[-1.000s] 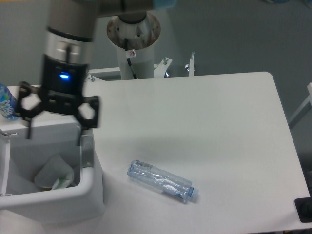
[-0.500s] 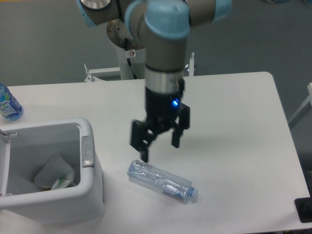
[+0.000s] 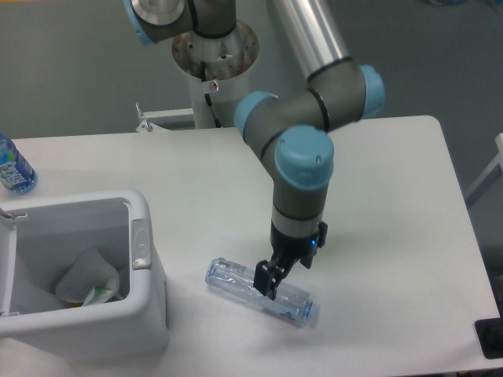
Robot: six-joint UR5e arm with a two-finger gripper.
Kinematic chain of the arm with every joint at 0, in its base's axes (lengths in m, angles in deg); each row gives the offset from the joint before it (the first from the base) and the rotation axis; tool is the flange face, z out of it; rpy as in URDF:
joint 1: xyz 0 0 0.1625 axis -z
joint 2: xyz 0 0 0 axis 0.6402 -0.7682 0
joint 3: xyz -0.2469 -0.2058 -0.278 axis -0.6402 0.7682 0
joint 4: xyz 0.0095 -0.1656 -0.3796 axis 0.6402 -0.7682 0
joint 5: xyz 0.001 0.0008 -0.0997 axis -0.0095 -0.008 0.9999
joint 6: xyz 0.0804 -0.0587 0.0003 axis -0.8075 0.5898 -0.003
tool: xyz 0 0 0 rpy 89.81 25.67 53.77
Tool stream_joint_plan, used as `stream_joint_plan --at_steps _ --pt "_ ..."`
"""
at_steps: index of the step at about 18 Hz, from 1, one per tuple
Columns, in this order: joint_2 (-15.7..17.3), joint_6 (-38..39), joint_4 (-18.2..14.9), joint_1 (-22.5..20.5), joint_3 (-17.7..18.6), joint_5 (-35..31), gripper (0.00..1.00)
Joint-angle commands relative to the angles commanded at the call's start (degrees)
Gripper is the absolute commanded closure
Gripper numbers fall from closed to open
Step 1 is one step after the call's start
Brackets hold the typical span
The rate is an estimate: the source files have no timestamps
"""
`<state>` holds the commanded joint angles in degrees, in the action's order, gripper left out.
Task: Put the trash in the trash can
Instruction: 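Move the gripper to the clear plastic bottle and lower onto its cap end, then grasp the bottle by the cap end and lift it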
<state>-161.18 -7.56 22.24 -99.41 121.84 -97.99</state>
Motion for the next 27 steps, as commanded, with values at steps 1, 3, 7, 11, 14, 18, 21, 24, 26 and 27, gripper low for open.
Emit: stream_joint_plan --at_steps 1,3,7,11,14,18,21,24,26,27 --pt "-1.0 0.0 0.0 0.0 -0.2 0.0 0.0" --pt "-2.2 0.0 0.0 0.0 -0.9 -0.1 0.0" --pt "-4.3 0.0 0.0 0.0 -2.0 -0.4 0.0" --pt "-5.9 0.0 0.0 0.0 -3.1 -0.4 0.0" --pt "-7.2 0.0 -0.1 0.1 -3.7 -1.1 0.0" --pt "-7.9 0.1 -0.1 0.1 -3.6 -1.7 0.0" --pt "-8.7 0.3 -0.1 0.1 -3.9 -2.9 0.0" --pt "-9.2 0.3 0.0 0.2 -3.8 -3.0 0.0" --pt "-9.1 1.0 -0.1 0.3 -3.9 -3.0 0.06" --pt "-9.1 1.2 0.0 0.3 -3.7 -3.0 0.14"
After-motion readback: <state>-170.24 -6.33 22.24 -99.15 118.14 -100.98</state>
